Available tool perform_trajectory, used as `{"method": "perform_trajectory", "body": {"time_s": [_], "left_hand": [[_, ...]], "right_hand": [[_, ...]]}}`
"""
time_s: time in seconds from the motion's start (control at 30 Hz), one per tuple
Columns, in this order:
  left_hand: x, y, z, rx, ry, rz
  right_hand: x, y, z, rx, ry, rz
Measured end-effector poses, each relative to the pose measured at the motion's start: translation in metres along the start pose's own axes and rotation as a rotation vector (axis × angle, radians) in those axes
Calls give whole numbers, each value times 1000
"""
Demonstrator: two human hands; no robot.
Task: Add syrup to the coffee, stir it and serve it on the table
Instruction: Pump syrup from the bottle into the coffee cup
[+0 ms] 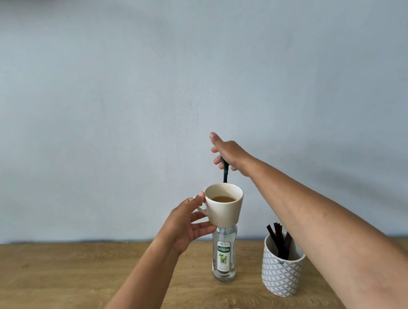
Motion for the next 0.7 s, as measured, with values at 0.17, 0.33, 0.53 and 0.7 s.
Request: {"method": "perform_trajectory", "body": {"time_s": [0.17,0.33,0.53,0.7], "left_hand": [[14,-13,-4,-6,-5,-20],[42,-27,-10,-9,-5,-74],[90,-45,-19,-21,-7,-145],[132,-55,-25,-35,-11,-191]], "right_hand": [[-36,-36,-3,-134,216,71],[-92,-90,18,-50,273,197],[-150,-146,56,43,356,301],[-187,-178,84,35,472,345]]}}
Point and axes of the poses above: each hand's wrist, its own y-axis towards the middle knuckle, its own z-axis out of the palm, x = y × z, the point moved 1 cm from there along y, towards the middle knuckle
